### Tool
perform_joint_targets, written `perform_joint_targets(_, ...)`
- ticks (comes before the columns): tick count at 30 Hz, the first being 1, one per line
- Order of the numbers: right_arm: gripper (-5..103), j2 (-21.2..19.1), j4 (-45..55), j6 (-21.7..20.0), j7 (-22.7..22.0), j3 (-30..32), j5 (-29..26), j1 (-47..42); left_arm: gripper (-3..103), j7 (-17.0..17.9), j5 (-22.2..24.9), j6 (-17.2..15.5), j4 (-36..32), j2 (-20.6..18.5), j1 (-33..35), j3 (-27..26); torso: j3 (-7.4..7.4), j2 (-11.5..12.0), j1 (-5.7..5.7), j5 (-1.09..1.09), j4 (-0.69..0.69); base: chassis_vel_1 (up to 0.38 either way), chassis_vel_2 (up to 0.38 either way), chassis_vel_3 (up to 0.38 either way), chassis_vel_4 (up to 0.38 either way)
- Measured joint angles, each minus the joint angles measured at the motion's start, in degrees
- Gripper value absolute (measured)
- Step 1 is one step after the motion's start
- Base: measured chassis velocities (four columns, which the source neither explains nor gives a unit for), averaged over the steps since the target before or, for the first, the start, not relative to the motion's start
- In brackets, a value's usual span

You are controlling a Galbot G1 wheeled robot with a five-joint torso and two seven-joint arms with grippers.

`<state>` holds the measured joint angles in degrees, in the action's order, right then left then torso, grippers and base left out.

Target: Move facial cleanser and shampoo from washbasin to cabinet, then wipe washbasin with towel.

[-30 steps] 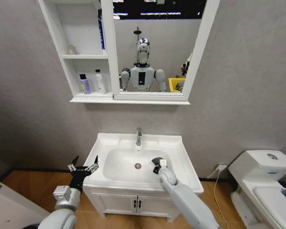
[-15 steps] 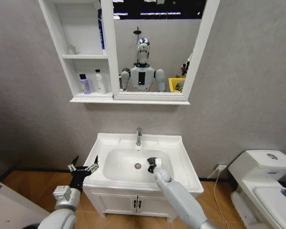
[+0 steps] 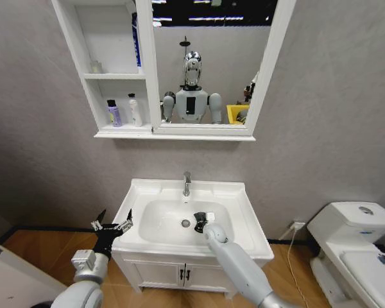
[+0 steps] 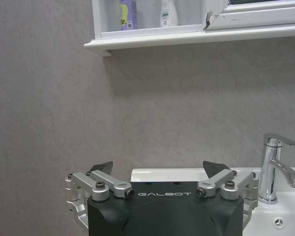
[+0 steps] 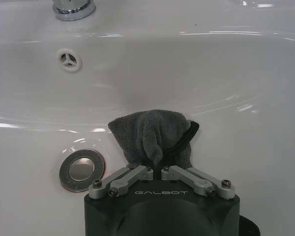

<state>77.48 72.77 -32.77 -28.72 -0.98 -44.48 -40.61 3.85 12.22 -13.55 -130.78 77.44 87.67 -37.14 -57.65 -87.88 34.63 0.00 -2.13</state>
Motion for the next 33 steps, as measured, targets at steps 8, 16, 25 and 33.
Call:
perform_joint_targets(8, 2, 1.27, -0.97, 0.42, 1.67, -0.38, 0.28, 0.1, 100, 0.0, 0.0, 0.0, 0.0, 0.0, 0.0, 0.0, 0.0, 0.0, 0.0, 0.0, -0.01, 0.0, 0.0, 0.0, 0.0)
perform_joint_targets(16, 2, 3.83, -2.71, 1.8, 7.46, -1.6, 1.05, 0.61, 100, 0.0, 0.0, 0.0, 0.0, 0.0, 0.0, 0.0, 0.0, 0.0, 0.0, 0.0, -0.01, 0.0, 0.0, 0.0, 0.0)
perform_joint_targets(25, 2, 5.06, -5.33, 2.39, 9.1, 0.42, 1.05, 1.1, 100, 0.0, 0.0, 0.0, 0.0, 0.0, 0.0, 0.0, 0.0, -0.01, 0.0, 0.01, -0.03, 0.0, 0.0, 0.0, 0.0)
perform_joint_targets(33, 2, 3.18, -4.43, 1.65, 6.65, 2.37, 1.42, 0.87, 100, 0.0, 0.0, 0.0, 0.0, 0.0, 0.0, 0.0, 0.0, -0.02, 0.0, 0.01, -0.02, 0.0, 0.0, 0.0, 0.0)
